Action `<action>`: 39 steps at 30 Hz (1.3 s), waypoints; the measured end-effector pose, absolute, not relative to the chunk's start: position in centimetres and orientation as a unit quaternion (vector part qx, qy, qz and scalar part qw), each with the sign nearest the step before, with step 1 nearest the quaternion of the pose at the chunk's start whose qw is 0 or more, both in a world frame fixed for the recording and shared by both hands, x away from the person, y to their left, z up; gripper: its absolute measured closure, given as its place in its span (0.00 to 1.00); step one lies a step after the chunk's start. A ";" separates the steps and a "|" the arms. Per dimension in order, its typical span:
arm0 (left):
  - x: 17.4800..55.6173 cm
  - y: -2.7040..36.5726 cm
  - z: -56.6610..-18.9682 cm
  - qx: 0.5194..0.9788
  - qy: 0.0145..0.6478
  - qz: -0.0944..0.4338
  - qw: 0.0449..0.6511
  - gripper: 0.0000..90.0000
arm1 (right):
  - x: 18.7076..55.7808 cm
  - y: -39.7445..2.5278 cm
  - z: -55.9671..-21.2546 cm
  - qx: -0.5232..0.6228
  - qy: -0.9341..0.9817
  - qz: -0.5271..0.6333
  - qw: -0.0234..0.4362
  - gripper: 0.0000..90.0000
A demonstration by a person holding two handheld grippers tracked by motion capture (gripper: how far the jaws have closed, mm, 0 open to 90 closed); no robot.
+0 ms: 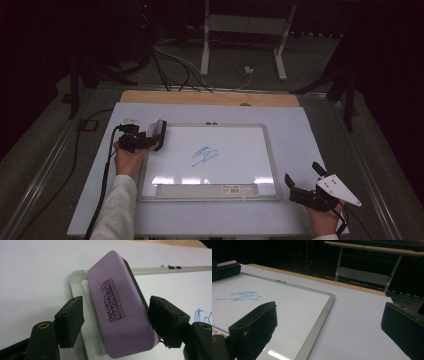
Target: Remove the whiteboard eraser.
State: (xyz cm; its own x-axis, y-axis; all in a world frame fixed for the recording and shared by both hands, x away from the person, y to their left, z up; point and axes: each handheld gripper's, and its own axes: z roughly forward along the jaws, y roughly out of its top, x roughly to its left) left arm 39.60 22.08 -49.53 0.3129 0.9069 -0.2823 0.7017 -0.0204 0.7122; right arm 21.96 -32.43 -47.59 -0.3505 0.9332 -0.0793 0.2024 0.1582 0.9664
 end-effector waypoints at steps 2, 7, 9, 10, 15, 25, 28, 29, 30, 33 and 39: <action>39.7 21.8 -49.6 0.709 0.571 0.125 0.395 0.33 | 22.0 -32.4 -47.6 0.429 0.662 0.487 0.375 0.01; 39.8 21.4 -50.2 0.720 0.571 0.125 0.374 0.45 | 21.9 -32.4 -47.6 0.429 0.662 0.487 0.375 0.01; 39.9 21.2 -50.2 0.722 0.570 0.128 0.371 0.46 | 22.0 -32.4 -47.6 0.429 0.662 0.487 0.375 0.01; 39.9 21.2 -50.2 0.723 0.570 0.126 0.369 0.46 | 22.0 -32.4 -47.6 0.429 0.662 0.487 0.374 0.01; 39.8 21.3 -50.1 0.725 0.568 0.135 0.365 0.46 | 21.9 -32.4 -47.5 0.429 0.661 0.487 0.375 0.01; 39.2 21.7 -48.9 0.722 0.558 0.155 0.379 0.46 | 21.9 -32.4 -47.5 0.428 0.661 0.488 0.376 0.01; 39.0 21.8 -48.6 0.722 0.555 0.159 0.382 0.46 | 21.9 -32.4 -47.5 0.429 0.661 0.488 0.376 0.01; 38.9 21.8 -48.5 0.722 0.553 0.160 0.383 0.46 | 21.9 -32.4 -47.5 0.429 0.661 0.488 0.376 0.01; 38.9 21.8 -48.4 0.723 0.551 0.162 0.385 0.46 | 21.9 -32.4 -47.5 0.429 0.661 0.488 0.376 0.01; 38.6 21.7 -48.1 0.724 0.545 0.165 0.390 0.46 | 21.9 -32.4 -47.5 0.429 0.660 0.488 0.376 0.01; 38.2 21.6 -47.6 0.725 0.538 0.168 0.396 0.46 | 21.8 -32.4 -47.5 0.430 0.657 0.491 0.377 0.01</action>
